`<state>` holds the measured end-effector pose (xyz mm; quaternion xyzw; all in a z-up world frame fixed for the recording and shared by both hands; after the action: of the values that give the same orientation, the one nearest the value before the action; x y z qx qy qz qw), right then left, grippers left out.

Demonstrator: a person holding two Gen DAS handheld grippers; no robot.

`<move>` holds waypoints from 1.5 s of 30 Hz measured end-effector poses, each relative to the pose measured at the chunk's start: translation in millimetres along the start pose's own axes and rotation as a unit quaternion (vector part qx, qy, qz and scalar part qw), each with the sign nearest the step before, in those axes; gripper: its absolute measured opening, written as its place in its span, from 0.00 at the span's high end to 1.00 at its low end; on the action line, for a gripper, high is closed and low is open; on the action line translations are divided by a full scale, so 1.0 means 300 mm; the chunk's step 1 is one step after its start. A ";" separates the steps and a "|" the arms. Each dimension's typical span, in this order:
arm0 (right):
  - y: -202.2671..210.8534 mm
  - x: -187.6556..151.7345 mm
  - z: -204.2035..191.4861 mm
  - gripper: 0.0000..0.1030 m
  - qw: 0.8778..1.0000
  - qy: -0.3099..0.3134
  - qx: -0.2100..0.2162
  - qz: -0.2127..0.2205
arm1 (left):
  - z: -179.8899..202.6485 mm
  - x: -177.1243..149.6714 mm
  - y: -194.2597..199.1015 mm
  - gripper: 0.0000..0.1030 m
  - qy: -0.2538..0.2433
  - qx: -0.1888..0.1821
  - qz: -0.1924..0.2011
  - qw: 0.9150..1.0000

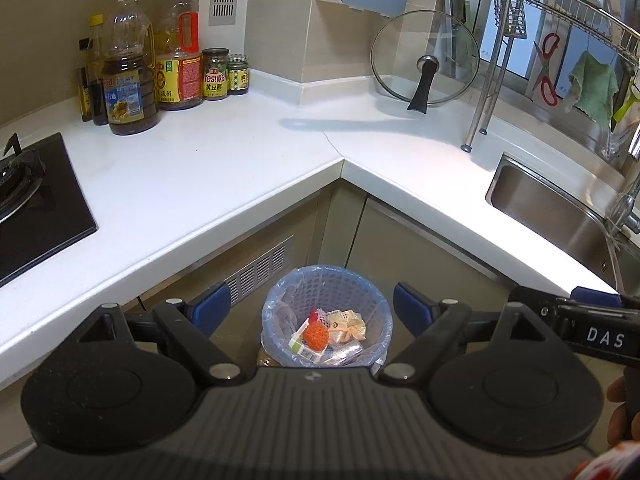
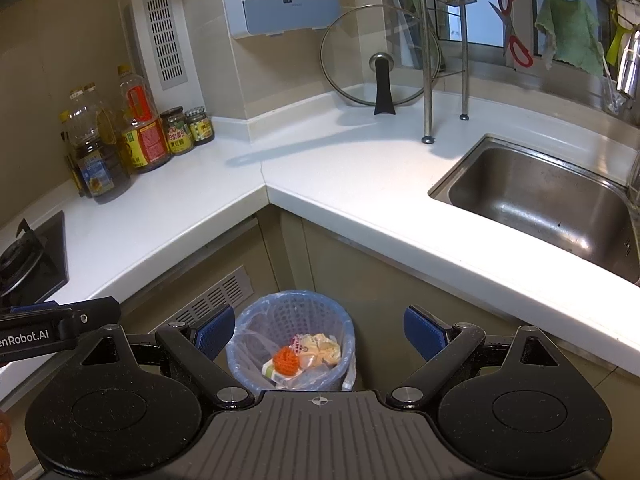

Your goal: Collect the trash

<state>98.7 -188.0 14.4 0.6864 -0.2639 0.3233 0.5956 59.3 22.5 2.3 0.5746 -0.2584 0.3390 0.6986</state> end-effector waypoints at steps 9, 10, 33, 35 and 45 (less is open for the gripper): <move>0.000 0.003 0.001 0.12 1.000 -0.001 0.001 -0.001 | -0.003 0.004 -0.006 0.15 -0.001 0.002 -0.001 1.000; 0.000 0.004 0.001 0.12 1.000 -0.001 0.002 -0.001 | -0.003 0.004 -0.006 0.15 0.000 0.002 -0.001 1.000; 0.000 0.010 0.002 0.12 1.000 0.001 0.004 0.001 | -0.009 -0.004 -0.004 0.15 -0.002 0.007 -0.002 1.000; 0.000 0.009 0.003 0.12 1.000 0.001 0.004 0.001 | -0.009 -0.004 -0.004 0.15 -0.001 0.007 -0.002 1.000; 0.001 0.012 0.002 0.12 1.000 0.001 0.004 0.001 | -0.011 -0.002 -0.001 0.15 -0.001 0.008 -0.001 1.000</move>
<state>101.0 -188.6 17.2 0.6882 -0.2621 0.3258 0.5929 59.1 25.7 0.9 0.5811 -0.2560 0.3395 0.6939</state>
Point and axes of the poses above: each gripper's, at about its wrist camera, not at the fingertips, and y roughly against the way its jaws point, z to its right, x to its top, the point moved 6 cm from there along -y, roughly the way its jaws point, and after that the axes turned 8 degrees about -x, right-handed, at the moved point
